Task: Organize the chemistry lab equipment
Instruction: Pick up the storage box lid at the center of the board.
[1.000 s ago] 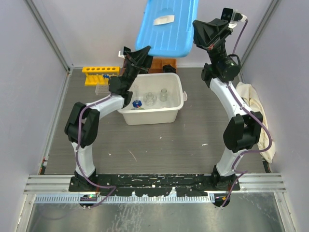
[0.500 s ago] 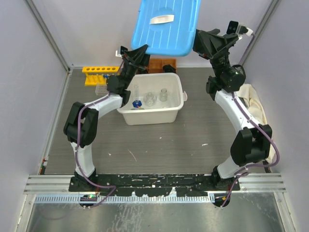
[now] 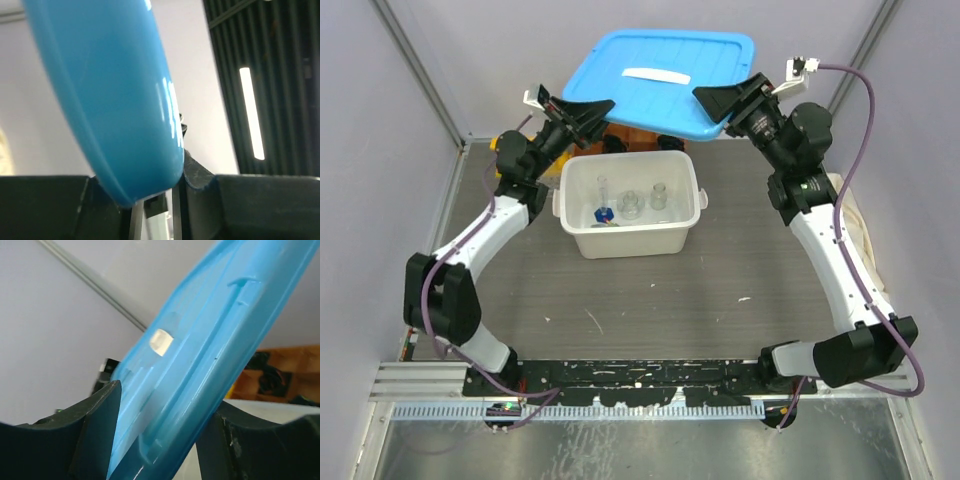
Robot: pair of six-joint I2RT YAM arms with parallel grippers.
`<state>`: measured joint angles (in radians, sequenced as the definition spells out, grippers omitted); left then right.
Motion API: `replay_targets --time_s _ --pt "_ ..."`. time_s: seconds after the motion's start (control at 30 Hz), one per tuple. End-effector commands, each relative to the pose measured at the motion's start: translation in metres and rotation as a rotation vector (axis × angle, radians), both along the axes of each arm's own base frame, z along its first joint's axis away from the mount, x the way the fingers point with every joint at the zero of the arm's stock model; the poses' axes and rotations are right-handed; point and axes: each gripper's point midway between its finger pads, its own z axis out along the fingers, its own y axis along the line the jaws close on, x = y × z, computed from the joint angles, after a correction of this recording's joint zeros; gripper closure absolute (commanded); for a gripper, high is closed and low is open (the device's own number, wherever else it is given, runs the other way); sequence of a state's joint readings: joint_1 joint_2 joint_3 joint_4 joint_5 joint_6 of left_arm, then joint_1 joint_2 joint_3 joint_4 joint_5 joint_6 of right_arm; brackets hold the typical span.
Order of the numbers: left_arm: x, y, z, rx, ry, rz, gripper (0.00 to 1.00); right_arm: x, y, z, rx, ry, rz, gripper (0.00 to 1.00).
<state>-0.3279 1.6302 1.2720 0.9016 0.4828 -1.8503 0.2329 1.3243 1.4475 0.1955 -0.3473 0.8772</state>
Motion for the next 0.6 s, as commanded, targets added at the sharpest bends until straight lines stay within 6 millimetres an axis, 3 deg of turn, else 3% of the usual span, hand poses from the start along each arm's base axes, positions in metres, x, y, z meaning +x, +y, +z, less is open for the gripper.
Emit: replay_targets --time_s 0.0,0.13,0.4,0.5,0.57 --pt "-0.035 -0.012 -0.001 0.289 -0.111 0.015 1.0 0.014 -0.007 -0.053 -0.183 0.141 -0.069 0.39" --pt "-0.049 -0.004 0.005 0.367 -0.153 0.066 1.0 0.025 -0.003 -0.064 -0.167 0.186 -0.062 0.41" --pt "-0.053 0.011 -0.01 0.504 -0.148 0.181 1.0 0.049 -0.003 -0.077 -0.146 0.221 -0.08 0.45" --pt "-0.053 0.016 -0.021 0.54 -0.126 0.211 1.0 0.055 -0.001 -0.077 -0.113 0.219 -0.058 0.5" --pt "-0.052 0.02 -0.03 0.563 -0.11 0.236 1.0 0.06 0.0 -0.076 -0.077 0.219 -0.029 0.64"
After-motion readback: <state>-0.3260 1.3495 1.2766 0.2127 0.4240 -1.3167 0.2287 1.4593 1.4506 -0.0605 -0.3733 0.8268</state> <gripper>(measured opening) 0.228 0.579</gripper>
